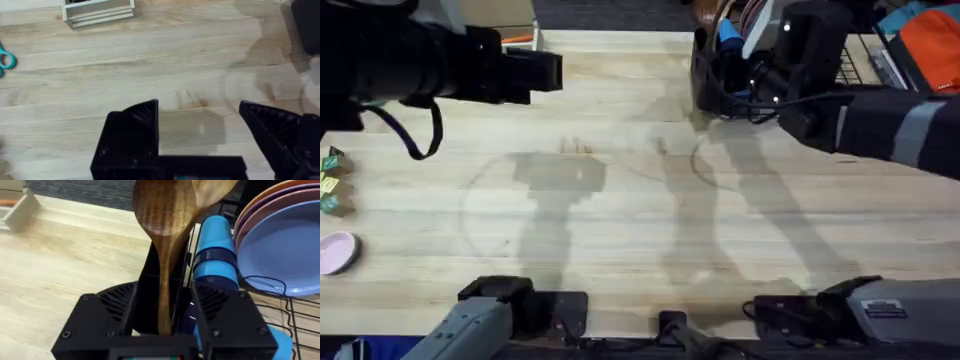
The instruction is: Pick up the spoon on the table one by one and put them onto the rack
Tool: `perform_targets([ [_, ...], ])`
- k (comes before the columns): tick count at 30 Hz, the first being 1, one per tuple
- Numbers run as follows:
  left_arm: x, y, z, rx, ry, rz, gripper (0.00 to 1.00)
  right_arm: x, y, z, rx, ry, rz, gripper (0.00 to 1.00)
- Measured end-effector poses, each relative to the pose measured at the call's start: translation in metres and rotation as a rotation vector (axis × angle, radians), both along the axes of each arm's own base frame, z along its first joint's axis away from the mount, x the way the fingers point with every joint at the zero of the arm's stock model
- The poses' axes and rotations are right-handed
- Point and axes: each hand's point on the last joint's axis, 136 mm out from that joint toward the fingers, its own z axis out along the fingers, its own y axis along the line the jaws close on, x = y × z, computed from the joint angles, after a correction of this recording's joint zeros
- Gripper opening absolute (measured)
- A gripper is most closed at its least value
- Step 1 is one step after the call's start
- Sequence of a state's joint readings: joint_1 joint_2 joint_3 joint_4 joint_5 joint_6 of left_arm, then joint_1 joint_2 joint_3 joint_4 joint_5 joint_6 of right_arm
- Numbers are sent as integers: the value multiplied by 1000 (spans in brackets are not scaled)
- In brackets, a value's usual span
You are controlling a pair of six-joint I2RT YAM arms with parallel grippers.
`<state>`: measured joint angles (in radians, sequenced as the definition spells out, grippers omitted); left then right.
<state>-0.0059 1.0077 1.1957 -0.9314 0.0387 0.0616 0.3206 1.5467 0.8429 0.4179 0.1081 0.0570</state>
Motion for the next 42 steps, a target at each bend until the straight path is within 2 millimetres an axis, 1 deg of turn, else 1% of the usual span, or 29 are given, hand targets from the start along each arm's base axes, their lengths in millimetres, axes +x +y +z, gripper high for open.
perform_targets([
  [3,0,0,0,0,0,0,993,0,0,0,0,0,0,735],
  [4,0,0,0,0,0,0,993,0,0,0,2,1,-1,792],
  [5,0,0,0,0,0,0,993,0,0,0,3,1,-1,916],
  [6,0,0,0,0,1,0,993,0,0,0,0,0,0,973],
  [7,0,0,0,0,0,0,993,0,0,0,0,0,0,989],
  [17,0,0,0,0,1,0,993,-1,0,-2,-3,10,0,996],
  [21,0,0,0,0,0,0,993,-7,0,-10,-17,51,4,996],
  [23,0,0,0,0,0,0,994,-11,0,-10,-22,66,7,996],
  [27,0,0,0,0,0,0,994,-17,-2,-1,-21,63,8,997],
  [33,0,0,0,0,1,0,993,-23,-4,20,-9,29,9,996],
  [35,0,0,0,0,2,0,992,-28,-5,23,-11,34,9,997],
  [36,-1,0,-2,0,9,0,992,-36,-8,25,-18,55,9,997],
  [37,-1,0,-2,0,9,0,992,-40,-9,24,-22,67,8,996],
  [42,-1,0,-2,0,8,0,993,-61,-17,11,-61,181,8,996],
])
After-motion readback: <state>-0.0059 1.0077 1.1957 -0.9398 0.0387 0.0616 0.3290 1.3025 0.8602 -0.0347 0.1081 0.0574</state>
